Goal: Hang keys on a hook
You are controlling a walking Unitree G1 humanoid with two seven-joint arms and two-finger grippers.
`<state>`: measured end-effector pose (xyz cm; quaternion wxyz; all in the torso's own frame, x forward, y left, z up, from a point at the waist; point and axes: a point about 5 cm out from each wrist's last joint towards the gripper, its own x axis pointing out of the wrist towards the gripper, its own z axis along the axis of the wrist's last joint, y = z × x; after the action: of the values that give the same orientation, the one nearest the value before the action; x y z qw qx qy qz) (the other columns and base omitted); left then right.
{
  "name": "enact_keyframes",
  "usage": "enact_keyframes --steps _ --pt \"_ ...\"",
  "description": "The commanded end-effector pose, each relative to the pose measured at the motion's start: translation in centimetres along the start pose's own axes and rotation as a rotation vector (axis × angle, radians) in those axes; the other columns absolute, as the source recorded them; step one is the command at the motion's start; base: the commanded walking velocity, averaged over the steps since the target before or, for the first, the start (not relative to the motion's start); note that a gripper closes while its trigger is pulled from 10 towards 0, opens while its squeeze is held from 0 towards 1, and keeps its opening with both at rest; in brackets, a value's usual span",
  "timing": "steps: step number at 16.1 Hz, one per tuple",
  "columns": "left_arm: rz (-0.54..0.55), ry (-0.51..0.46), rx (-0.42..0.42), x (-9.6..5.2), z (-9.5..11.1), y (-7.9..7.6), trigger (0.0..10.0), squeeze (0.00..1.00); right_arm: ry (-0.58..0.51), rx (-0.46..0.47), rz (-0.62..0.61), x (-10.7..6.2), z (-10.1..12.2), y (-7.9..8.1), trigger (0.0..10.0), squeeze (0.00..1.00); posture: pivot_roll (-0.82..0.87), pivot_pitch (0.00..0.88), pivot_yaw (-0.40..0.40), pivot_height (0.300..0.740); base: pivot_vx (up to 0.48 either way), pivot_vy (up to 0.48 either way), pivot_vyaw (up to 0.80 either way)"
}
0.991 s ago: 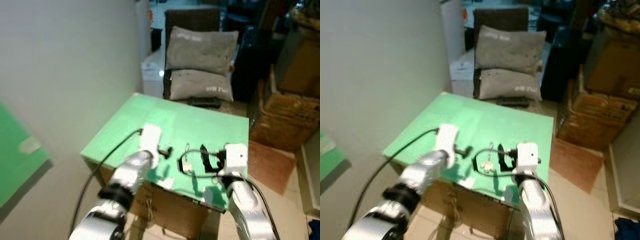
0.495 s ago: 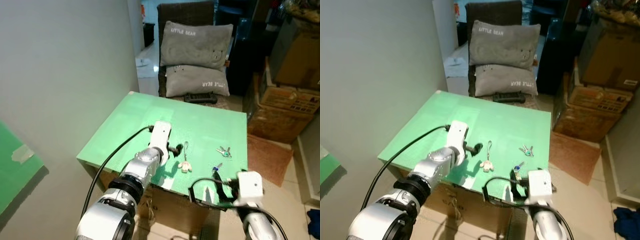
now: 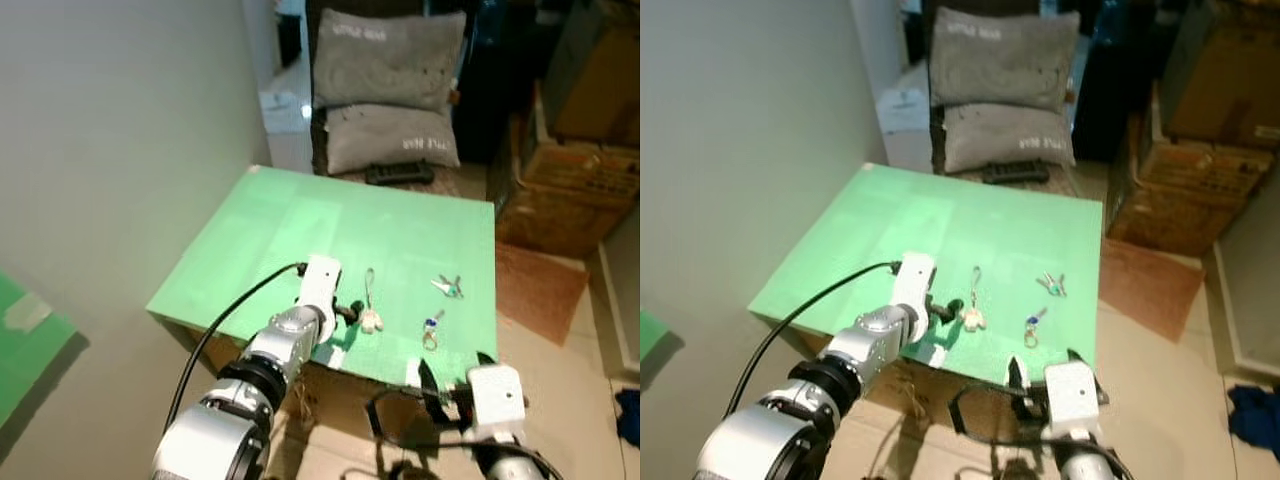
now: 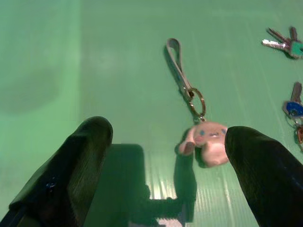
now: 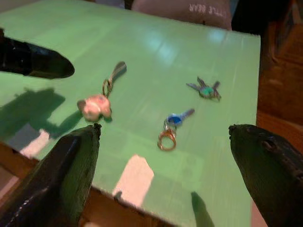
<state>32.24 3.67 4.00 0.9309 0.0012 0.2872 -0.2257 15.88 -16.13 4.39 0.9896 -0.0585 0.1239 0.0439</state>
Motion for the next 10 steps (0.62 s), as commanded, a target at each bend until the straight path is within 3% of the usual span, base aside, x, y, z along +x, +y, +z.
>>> enact_keyframes --steps 1,3,5,7,8,9,10 --pt "-0.151 -0.04 0.013 0.7 1.4 -6.0 10.0 0.0 -0.005 -0.008 0.004 -0.1 0.4 0.2 10.0 0.0 -0.27 0.142 0.129 0.74 0.0 0.0 0.0" --pt "-0.149 -0.052 0.052 0.7 1.4 -6.1 10.0 0.0 -0.007 -0.005 -0.013 -0.2 0.6 0.0 10.0 0.0 -0.26 0.14 0.133 0.74 0.0 0.0 0.0" --pt "-0.121 -0.167 0.116 0.5 3.0 -5.6 10.0 0.0 -0.02 0.004 -0.035 0.4 0.9 -0.2 10.0 0.0 -0.26 0.127 0.138 0.74 0.0 0.0 0.0" --pt "-0.085 -0.382 0.172 -0.9 5.6 -3.4 10.0 0.0 -0.034 0.081 -0.093 2.0 1.4 -0.7 10.0 0.0 -0.22 0.097 0.136 0.74 0.0 0.0 0.0" --pt "-0.041 -0.534 0.202 -3.1 6.7 -1.2 10.0 0.0 -0.053 0.116 -0.093 3.6 2.2 -1.0 10.0 0.0 -0.2 0.081 0.135 0.74 0.0 0.0 0.0" --pt "-0.022 -0.568 0.214 -3.7 7.0 -0.6 10.0 0.0 -0.056 0.129 -0.093 4.2 2.4 -1.1 10.0 0.0 -0.19 0.075 0.134 0.74 0.0 0.0 0.0" --pt "0.025 -0.617 0.222 -5.2 7.3 1.1 10.0 0.0 -0.047 0.166 -0.081 5.4 2.6 -1.2 10.0 0.0 -0.14 0.058 0.122 0.74 0.0 0.0 0.0"
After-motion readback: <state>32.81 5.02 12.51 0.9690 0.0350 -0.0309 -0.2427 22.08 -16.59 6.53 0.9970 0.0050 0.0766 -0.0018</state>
